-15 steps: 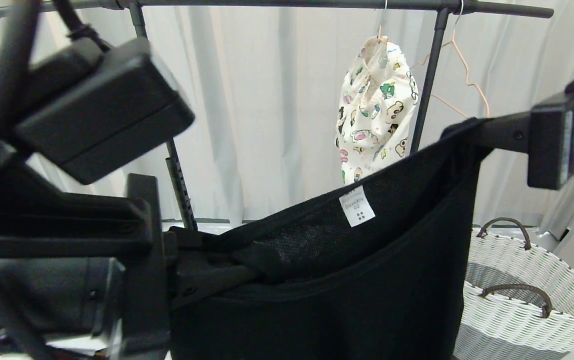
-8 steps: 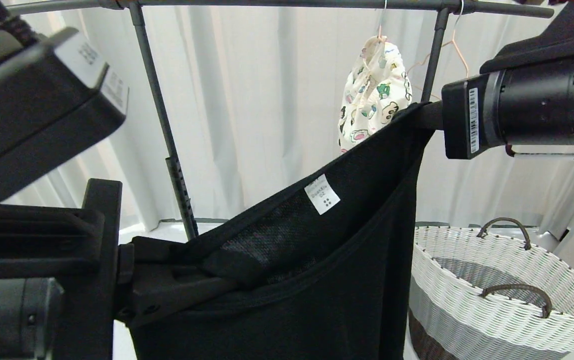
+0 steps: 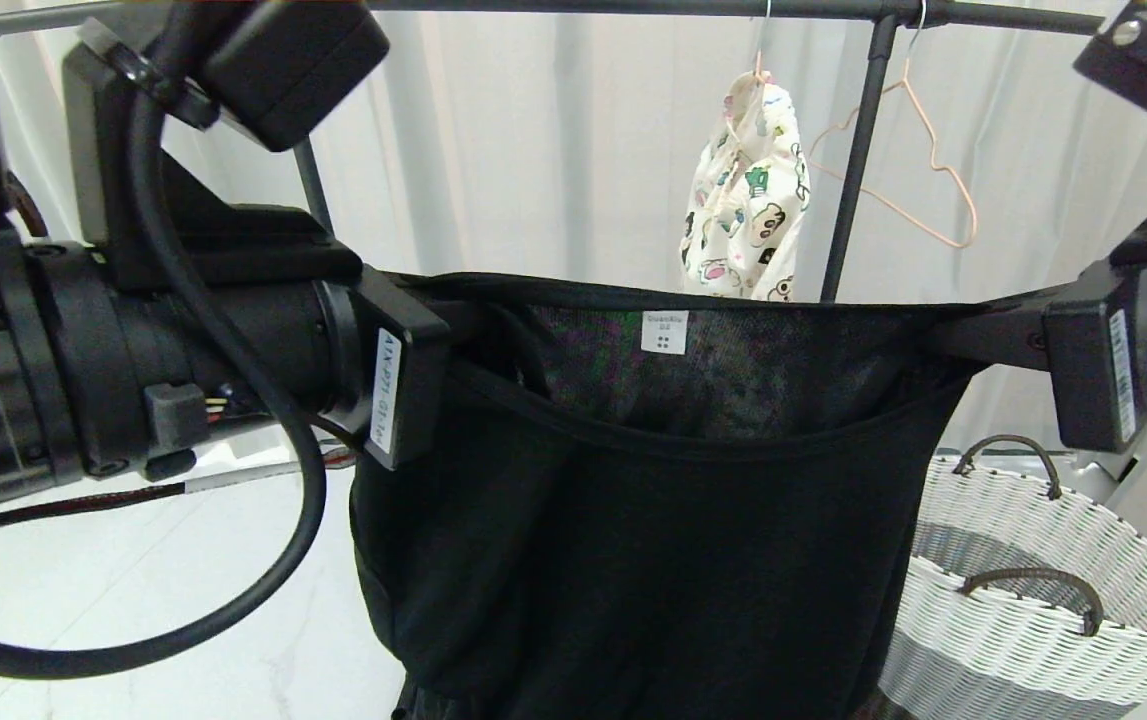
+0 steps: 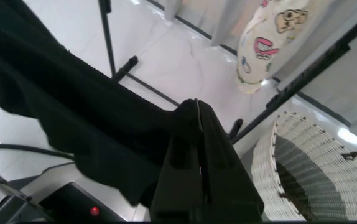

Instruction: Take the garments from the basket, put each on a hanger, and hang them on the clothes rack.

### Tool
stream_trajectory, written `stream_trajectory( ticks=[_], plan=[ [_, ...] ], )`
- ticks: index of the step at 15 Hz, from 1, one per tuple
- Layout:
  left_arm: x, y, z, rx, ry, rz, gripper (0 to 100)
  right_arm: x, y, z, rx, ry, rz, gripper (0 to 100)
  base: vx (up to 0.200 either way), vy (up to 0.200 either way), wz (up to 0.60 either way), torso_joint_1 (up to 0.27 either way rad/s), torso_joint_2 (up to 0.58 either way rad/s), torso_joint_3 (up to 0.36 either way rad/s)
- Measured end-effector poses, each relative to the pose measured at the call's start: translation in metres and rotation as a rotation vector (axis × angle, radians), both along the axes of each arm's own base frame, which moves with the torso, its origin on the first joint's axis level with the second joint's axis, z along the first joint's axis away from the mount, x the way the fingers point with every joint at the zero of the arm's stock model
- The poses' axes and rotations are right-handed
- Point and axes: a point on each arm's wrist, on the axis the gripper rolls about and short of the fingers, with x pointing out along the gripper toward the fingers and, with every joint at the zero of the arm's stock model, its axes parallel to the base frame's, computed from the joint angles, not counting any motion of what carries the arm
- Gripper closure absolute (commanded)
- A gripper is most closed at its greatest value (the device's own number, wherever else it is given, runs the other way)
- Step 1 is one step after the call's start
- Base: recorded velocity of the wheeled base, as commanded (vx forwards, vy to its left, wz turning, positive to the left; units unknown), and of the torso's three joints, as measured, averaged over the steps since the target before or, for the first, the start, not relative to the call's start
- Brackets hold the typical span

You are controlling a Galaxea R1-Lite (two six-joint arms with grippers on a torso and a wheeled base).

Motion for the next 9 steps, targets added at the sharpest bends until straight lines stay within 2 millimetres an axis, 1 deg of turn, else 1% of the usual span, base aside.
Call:
stream_trajectory(
  ticks=[5,8,9],
  plan=[
    [0.003,-0.004,-0.006,0.021,0.012,0.01,100,-0.005,-0.007,-0.001,0.002,0.004,-0.002,0,0.0,0.0,0.0,0.0,0.0,0.0],
    [0.007,-0.005,-0.009,0.04,0.011,0.067,100,-0.01,-0.013,-0.005,-0.003,0.007,-0.002,0,0.0,0.0,0.0,0.0,0.0,0.0],
    [0.011,-0.004,-0.011,0.053,0.012,0.107,100,-0.013,-0.018,-0.006,-0.001,0.008,0.001,0,0.0,0.0,0.0,0.0,0.0,0.0]
  ],
)
